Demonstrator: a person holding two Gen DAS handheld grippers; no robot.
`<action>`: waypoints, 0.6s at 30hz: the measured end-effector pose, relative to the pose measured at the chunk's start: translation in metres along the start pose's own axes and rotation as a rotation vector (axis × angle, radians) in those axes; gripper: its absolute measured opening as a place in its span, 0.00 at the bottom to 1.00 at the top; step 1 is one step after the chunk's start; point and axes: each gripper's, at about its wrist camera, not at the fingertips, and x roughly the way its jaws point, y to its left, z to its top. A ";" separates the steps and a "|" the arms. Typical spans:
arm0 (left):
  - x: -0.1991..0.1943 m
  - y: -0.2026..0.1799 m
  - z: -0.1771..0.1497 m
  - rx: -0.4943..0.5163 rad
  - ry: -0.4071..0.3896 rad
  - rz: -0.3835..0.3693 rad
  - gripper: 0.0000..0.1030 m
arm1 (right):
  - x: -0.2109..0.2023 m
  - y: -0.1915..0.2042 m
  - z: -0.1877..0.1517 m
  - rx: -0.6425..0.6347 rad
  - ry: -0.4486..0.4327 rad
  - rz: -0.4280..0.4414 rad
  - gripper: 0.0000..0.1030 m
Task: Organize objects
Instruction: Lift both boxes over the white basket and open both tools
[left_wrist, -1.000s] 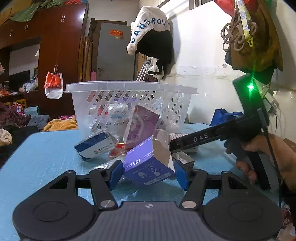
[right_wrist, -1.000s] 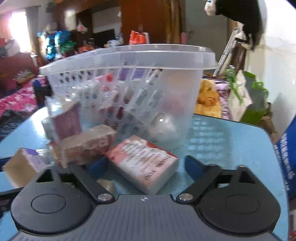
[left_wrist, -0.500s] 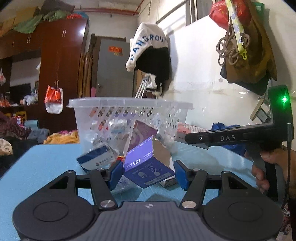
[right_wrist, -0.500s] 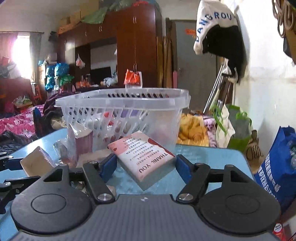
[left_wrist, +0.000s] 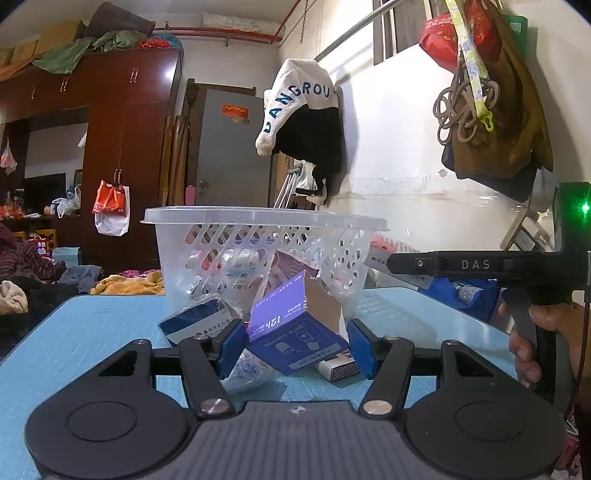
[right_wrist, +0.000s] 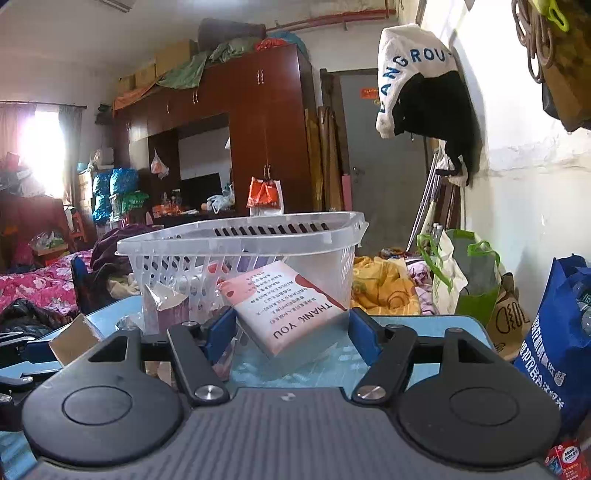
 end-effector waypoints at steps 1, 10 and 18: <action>0.000 0.000 0.000 -0.002 -0.001 0.003 0.62 | -0.002 0.000 0.000 0.002 -0.008 0.003 0.68; -0.013 0.018 0.021 -0.028 -0.054 0.047 0.62 | -0.022 0.001 0.008 0.031 -0.030 0.006 0.67; -0.023 0.030 0.066 -0.037 -0.129 0.050 0.62 | -0.048 0.020 0.042 -0.011 -0.085 0.025 0.67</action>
